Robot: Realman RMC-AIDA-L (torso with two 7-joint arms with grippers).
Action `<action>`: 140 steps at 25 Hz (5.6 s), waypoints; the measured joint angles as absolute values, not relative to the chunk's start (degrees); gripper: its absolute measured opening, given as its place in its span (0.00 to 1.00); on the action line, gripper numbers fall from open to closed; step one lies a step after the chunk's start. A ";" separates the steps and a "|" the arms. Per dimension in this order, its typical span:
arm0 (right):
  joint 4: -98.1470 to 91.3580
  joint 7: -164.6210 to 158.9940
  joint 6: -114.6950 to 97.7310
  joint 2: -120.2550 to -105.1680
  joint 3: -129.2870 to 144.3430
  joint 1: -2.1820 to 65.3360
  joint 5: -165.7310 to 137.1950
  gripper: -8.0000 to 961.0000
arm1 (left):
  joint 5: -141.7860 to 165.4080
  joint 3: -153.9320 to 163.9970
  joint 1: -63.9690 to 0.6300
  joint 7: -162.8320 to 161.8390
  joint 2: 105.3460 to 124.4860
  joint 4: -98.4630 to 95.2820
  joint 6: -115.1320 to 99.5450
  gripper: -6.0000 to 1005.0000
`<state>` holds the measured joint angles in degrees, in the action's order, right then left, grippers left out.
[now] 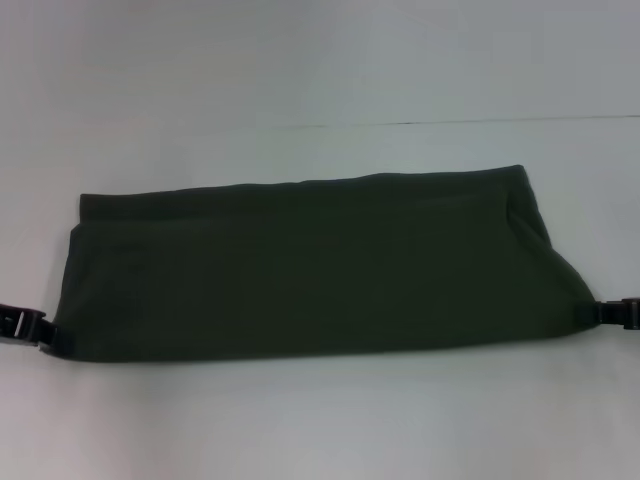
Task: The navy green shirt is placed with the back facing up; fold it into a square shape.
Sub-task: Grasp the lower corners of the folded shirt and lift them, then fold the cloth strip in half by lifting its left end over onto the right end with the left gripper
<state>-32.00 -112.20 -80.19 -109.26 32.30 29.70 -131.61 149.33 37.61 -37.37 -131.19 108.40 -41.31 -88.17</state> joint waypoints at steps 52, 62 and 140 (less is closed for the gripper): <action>-38.25 -109.83 -84.58 -107.65 20.75 30.02 -119.80 0.91 | 136.16 26.54 -40.62 -125.96 106.93 -44.12 -87.75 0.86; -37.73 -97.12 -84.51 -111.11 21.45 32.37 -111.81 0.91 | 132.33 29.55 -39.95 -122.32 109.07 -43.24 -82.47 0.86; -37.15 -81.72 -92.74 -112.50 35.44 33.85 -120.77 0.91 | 121.90 29.61 -25.22 -77.43 115.94 -35.99 -71.81 0.84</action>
